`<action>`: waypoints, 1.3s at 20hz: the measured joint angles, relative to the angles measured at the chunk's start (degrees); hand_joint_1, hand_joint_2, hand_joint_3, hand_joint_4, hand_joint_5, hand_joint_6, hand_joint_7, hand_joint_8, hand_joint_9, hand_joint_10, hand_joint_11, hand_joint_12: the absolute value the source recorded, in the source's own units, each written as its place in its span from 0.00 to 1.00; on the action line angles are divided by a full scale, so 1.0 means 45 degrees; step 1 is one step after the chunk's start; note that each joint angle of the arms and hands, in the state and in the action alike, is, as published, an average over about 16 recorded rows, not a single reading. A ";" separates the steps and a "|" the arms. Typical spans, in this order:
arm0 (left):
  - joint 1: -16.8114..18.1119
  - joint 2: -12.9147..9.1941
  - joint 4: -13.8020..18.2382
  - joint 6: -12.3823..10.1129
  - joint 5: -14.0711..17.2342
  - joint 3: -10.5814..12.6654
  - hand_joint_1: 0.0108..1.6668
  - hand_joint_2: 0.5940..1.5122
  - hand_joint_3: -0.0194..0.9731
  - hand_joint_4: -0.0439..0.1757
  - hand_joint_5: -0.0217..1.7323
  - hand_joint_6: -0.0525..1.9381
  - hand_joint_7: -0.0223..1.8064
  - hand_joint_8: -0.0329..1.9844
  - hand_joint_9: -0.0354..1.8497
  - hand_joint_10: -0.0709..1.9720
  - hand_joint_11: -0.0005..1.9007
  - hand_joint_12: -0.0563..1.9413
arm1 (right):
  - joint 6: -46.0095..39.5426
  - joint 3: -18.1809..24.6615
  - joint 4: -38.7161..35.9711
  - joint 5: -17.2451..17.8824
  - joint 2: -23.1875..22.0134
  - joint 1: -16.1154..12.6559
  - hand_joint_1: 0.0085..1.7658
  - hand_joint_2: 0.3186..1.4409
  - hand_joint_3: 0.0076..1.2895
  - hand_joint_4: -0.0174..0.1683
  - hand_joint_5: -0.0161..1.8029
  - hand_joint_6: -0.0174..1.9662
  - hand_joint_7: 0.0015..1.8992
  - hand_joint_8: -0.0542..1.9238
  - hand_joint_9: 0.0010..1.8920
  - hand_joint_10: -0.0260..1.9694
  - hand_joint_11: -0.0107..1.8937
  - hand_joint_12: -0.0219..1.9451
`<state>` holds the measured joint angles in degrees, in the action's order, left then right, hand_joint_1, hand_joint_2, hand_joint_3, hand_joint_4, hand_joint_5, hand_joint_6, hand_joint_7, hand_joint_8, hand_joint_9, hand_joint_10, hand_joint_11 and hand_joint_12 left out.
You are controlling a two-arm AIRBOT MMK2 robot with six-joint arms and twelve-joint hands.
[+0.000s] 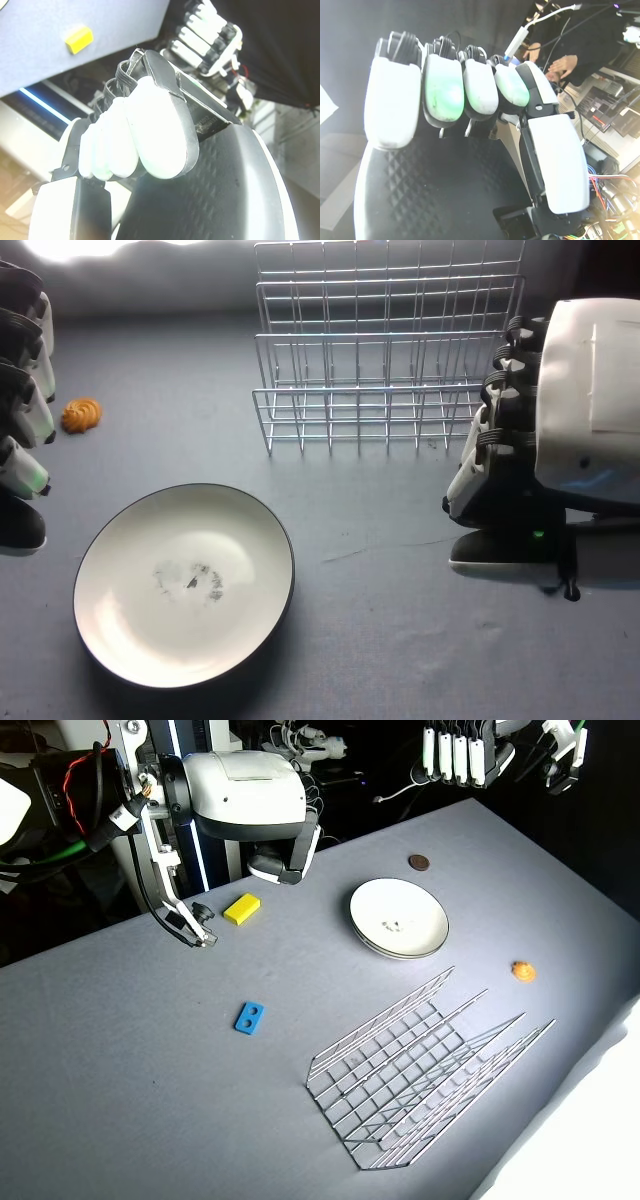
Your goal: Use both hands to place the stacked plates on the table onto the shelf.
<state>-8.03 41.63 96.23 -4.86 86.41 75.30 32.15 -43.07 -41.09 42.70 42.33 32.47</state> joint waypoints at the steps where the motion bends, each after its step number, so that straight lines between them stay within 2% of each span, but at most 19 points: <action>1: -0.0002 0.0000 0.0003 0.0001 0.0007 0.0024 0.11 0.58 0.06 0.38 0.41 0.43 0.42 0.41 0.46 0.44 0.48 0.42 | 0.0000 0.0001 -0.0002 -0.0002 0.0001 0.0000 0.12 0.79 0.03 0.11 0.37 0.45 0.39 0.45 0.42 0.45 0.48 0.43; 3: -0.0014 0.0000 0.0019 0.0011 0.0034 0.0130 0.09 0.57 0.05 0.34 0.33 0.35 0.35 0.33 0.38 0.36 0.39 0.34 | 0.0002 0.0003 -0.0008 -0.0008 0.0003 0.0000 0.10 0.79 0.03 0.11 0.30 0.37 0.32 0.37 0.34 0.37 0.39 0.35; 6: -0.0045 0.0001 0.0039 0.0045 0.0092 0.0334 0.07 0.56 0.05 0.31 0.26 0.28 0.27 0.26 0.30 0.29 0.30 0.27 | -0.0011 0.0006 -0.0009 -0.0022 0.0005 0.0000 0.11 0.78 0.02 0.11 0.24 0.29 0.25 0.30 0.27 0.29 0.31 0.27; 8: -0.0063 0.0009 0.0054 0.0061 0.0141 0.0473 0.06 0.55 0.05 0.30 0.23 0.24 0.24 0.23 0.26 0.26 0.26 0.24 | -0.0066 0.0008 -0.0009 -0.0072 0.0004 0.0001 0.14 0.76 0.02 0.11 0.21 0.25 0.22 0.26 0.23 0.25 0.27 0.24; 11: -0.0108 0.0038 0.0108 0.0089 0.0262 0.0764 0.01 0.51 0.05 0.19 0.09 0.09 0.09 0.08 0.12 0.11 0.11 0.09 | -0.0159 0.0012 -0.0007 -0.0282 0.0002 0.0013 0.19 0.70 0.02 0.11 0.09 0.10 0.09 0.11 0.10 0.10 0.12 0.09; 14: -0.0168 0.0079 0.0125 0.0107 0.0412 0.1063 0.00 0.51 0.04 0.21 0.02 0.02 0.02 0.01 0.03 0.04 0.02 0.02 | -0.0294 0.0014 -0.0011 -0.0574 -0.0006 0.0025 0.29 0.64 0.01 0.12 0.02 0.02 0.02 0.03 0.02 0.02 0.03 0.01; 21: -0.0363 0.0179 0.0446 0.0226 0.0773 0.1455 0.00 0.52 0.04 0.20 0.02 0.02 0.02 0.01 0.03 0.04 0.01 0.02 | -0.1407 -0.0035 -0.0661 -0.1282 -0.0024 -0.0010 0.55 0.52 0.01 0.12 0.02 0.02 0.01 0.03 0.01 0.02 0.01 0.01; 26: -0.0577 0.0223 0.1043 -0.0031 0.0918 0.1436 0.00 0.52 0.05 0.20 0.02 0.02 0.02 0.01 0.03 0.04 0.01 0.02 | -0.2283 -0.0076 -0.1185 -0.1898 -0.0024 -0.0076 0.61 0.48 0.01 0.11 0.02 0.02 0.01 0.03 0.01 0.02 0.02 0.01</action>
<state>-10.62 42.63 100.92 -5.00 90.54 81.76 21.87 -43.41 -46.42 34.16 42.22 32.13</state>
